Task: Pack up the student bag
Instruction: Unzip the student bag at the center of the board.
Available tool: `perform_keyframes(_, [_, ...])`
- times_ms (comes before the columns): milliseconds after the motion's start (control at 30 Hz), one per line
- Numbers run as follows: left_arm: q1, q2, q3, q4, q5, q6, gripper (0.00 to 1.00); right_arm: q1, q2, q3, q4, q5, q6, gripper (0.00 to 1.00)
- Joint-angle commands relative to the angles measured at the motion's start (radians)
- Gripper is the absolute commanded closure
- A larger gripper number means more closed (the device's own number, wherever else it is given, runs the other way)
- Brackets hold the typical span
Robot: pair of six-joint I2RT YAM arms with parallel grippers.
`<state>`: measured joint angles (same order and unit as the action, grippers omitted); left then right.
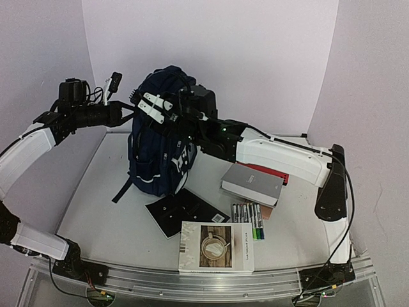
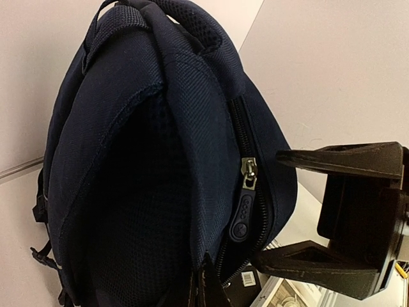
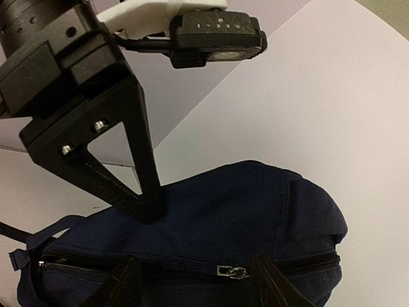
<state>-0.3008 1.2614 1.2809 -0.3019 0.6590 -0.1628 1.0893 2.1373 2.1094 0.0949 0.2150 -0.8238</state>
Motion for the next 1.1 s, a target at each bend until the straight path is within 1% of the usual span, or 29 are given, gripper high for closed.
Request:
perform_keyframes(0, [0.0, -0.078, 0.019, 0.088, 0.004, -0.035, 1.0, 0.004, 0.033, 0.042, 0.043, 0.111, -0.036, 0.45])
perform_keyframes(200, [-0.001, -0.084, 0.038, 0.079, -0.048, -0.057, 1.0, 0.002, 0.023, -0.008, 0.059, 0.181, -0.072, 0.43])
perform_keyframes(433, [0.0, -0.077, 0.047, 0.062, -0.032, -0.063, 1.0, 0.001, 0.047, -0.018, 0.132, 0.259, -0.127, 0.39])
perform_keyframes(533, [0.0, -0.075, 0.049, 0.056, -0.025, -0.061, 1.0, 0.0, 0.05, -0.015, 0.179, 0.266, -0.132, 0.38])
perform_keyframes(633, [0.0, -0.065, 0.052, 0.043, -0.021, -0.058, 1.0, 0.002, 0.052, 0.002, 0.189, 0.241, -0.121, 0.38])
perform_keyframes(700, [-0.001, -0.059, 0.056, 0.036, -0.02, -0.057, 1.0, 0.003, 0.054, 0.013, 0.189, 0.227, -0.117, 0.4])
perform_keyframes(833, [0.0, -0.051, 0.06, 0.029, -0.017, -0.062, 1.0, 0.005, 0.055, 0.021, 0.189, 0.199, -0.117, 0.46])
perform_keyframes(1067, [-0.001, -0.04, 0.068, 0.015, -0.016, -0.058, 1.0, 0.008, 0.083, 0.055, 0.188, 0.166, -0.157, 0.54])
